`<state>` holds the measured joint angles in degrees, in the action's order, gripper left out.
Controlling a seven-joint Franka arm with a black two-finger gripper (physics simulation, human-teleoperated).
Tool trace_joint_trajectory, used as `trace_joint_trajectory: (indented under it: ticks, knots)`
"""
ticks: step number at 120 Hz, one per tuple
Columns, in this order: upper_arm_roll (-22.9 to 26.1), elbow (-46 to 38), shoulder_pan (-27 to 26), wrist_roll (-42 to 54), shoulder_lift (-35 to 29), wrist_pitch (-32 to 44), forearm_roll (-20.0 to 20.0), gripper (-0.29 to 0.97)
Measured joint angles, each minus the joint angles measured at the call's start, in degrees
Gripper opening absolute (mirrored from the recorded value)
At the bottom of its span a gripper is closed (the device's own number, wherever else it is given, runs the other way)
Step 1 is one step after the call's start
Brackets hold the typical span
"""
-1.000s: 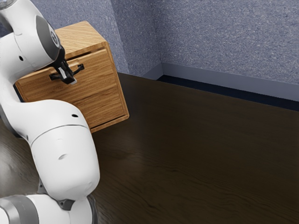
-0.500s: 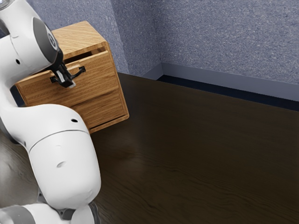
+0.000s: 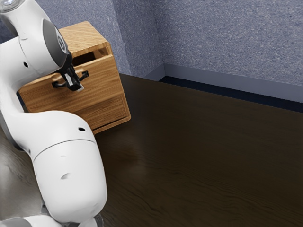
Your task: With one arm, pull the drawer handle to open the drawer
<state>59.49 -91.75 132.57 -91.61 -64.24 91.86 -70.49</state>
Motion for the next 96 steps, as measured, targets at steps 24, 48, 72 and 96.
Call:
trace_joint_trajectory:
  ticks: [24,48,72,96]
  knots:
    - [-0.05,0.06,-1.56,-0.38,-0.1,0.13,0.18,0.17]
    - [-0.5,-2.04,-3.3,-0.9,-0.19,0.07,1.64,0.17]
    - [-1.51,-3.46,-5.06,-1.4,-0.21,0.01,3.4,0.17]
    - [-2.46,-5.75,-7.26,-1.77,-0.28,-0.04,4.55,0.17]
